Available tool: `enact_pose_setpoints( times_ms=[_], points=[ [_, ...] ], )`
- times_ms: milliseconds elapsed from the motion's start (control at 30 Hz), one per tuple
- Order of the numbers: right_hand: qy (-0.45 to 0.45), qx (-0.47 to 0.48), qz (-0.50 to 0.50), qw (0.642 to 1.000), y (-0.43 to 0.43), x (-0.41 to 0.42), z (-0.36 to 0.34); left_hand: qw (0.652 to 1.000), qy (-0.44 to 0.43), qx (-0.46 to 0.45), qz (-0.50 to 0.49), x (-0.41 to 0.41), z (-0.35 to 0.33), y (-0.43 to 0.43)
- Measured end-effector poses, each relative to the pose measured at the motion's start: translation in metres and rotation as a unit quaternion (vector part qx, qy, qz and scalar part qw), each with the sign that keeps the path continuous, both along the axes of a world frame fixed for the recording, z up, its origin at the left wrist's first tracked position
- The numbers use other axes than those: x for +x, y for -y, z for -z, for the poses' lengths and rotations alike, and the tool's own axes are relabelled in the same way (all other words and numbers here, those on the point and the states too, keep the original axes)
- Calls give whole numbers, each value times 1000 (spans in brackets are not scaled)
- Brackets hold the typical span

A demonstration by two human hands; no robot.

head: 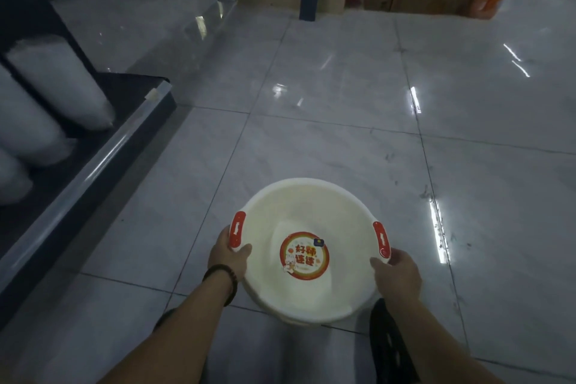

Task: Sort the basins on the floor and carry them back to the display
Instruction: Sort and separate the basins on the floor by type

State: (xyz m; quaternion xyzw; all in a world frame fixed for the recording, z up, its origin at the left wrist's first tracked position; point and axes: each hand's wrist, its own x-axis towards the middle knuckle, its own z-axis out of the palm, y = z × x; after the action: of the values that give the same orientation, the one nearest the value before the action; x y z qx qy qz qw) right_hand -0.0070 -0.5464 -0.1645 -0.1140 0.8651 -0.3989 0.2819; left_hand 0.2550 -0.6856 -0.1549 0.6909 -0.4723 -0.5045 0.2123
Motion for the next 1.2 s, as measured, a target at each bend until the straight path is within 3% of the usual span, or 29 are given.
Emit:
enact_pose_setpoints(
  times_ms=[267, 767, 867, 967, 1100, 1133, 1200],
  points=[
    [25, 42, 31, 998, 23, -1, 33, 997, 80, 14, -5, -17, 33, 22],
    [-8, 122, 6, 992, 32, -5, 45, 983, 145, 104, 32, -22, 55, 35],
    [-12, 149, 4, 989, 47, 4, 34, 970, 166, 138, 109, -16, 33, 42],
    [-115, 158, -70, 978, 77, 28, 7, 942, 239, 134, 193, -1, -16, 53],
    [-23, 34, -203, 978, 117, 77, -59, 840, 348, 169, 380, 33, -111, 84],
    [3, 2, -225, 974, 125, 94, -81, 839, 337, 169, 392, 44, -138, 91],
    [32, -58, -282, 957, 136, 137, -129, 878, 281, 106, 373, 73, -188, 93]
  ],
)
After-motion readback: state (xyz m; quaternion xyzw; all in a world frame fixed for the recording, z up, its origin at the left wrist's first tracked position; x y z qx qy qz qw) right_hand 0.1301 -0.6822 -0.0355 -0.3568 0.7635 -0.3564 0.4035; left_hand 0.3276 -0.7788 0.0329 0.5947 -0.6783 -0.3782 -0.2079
